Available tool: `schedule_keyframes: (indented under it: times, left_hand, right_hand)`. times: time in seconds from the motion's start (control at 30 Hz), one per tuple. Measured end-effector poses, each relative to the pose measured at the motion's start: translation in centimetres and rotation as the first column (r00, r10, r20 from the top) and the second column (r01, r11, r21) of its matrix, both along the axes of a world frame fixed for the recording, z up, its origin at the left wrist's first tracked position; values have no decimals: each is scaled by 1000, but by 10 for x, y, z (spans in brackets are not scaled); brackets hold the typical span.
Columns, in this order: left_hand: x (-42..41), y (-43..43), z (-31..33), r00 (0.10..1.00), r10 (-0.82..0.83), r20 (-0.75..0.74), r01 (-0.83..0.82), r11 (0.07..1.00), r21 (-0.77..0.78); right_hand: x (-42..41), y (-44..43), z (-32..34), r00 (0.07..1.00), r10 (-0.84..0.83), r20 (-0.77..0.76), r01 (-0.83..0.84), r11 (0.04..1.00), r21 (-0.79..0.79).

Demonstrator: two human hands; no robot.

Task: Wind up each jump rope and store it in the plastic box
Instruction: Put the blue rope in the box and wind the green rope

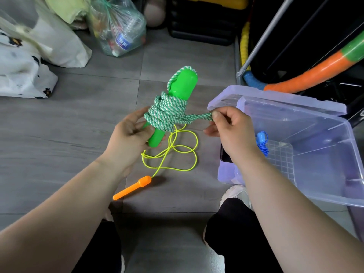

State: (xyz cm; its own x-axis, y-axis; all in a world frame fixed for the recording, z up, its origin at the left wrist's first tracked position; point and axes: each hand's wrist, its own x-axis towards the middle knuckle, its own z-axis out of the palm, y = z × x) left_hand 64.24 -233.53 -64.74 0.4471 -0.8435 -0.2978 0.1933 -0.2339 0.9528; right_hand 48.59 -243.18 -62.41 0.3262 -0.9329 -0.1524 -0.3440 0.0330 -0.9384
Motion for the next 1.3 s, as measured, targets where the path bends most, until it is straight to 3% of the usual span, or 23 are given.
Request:
schedule_keyframes:
  times: [0.23, 0.33, 0.5, 0.77, 1.03, 1.2, 1.3]
  left_hand:
    - [-4, 0, -2, 929, -4, 369, -45, 991, 123]
    - [-7, -1, 0, 951, 1, 309, -39, 992, 117]
    - [-12, -3, 11, 972, 14, 233, -36, 995, 94]
    - [-25, -7, 8, 979, 14, 202, -33, 995, 91]
    - [-41, -14, 14, 985, 103, 135, -107, 994, 20]
    - [-52, -17, 12, 990, 62, 128, -61, 998, -14]
    - [-56, -20, 9, 996, -7, 88, 6, 1000, 13]
  right_hand:
    - [13, 12, 1, 993, 116, 25, -115, 993, -13]
    - [14, 10, 0, 992, 4, 128, -14, 997, 72]
    - [12, 1, -2, 912, -246, 329, 90, 901, 425]
    - [19, 5, -4, 811, -389, 436, -18, 730, 684]
    - [33, 14, -13, 702, -502, 505, 10, 717, 697]
    - [34, 21, -17, 857, -257, 448, -58, 814, 578]
    - [27, 18, -16, 881, -230, 413, 7, 880, 475]
